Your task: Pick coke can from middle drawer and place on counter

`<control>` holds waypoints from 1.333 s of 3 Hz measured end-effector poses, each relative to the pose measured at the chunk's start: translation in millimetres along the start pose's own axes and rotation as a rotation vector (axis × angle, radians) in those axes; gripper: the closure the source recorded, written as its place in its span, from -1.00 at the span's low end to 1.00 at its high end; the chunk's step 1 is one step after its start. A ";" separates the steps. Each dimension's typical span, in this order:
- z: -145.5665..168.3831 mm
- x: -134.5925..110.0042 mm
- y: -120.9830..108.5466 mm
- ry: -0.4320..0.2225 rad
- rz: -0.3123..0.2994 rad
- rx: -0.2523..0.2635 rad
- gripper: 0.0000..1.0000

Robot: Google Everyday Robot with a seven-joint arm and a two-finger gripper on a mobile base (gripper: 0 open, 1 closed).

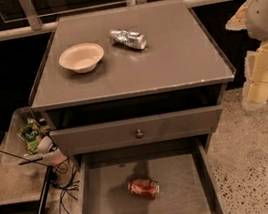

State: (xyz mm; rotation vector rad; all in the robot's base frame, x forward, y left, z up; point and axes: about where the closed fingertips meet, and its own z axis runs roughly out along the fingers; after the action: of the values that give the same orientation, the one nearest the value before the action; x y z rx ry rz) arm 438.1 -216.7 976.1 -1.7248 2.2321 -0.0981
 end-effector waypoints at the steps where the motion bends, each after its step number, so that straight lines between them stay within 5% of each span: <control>1: 0.0 0.0 0.0 0.000 0.000 0.000 -1.00; 4: 89.8 -0.5 45.4 -0.004 -0.014 -0.030 -1.00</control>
Offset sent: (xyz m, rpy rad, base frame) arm -0.0108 0.0179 -0.0688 -0.0034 0.0628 -0.0125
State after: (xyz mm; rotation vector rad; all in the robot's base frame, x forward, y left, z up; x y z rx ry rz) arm 422.0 -191.5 880.0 -1.7549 2.2302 -0.0646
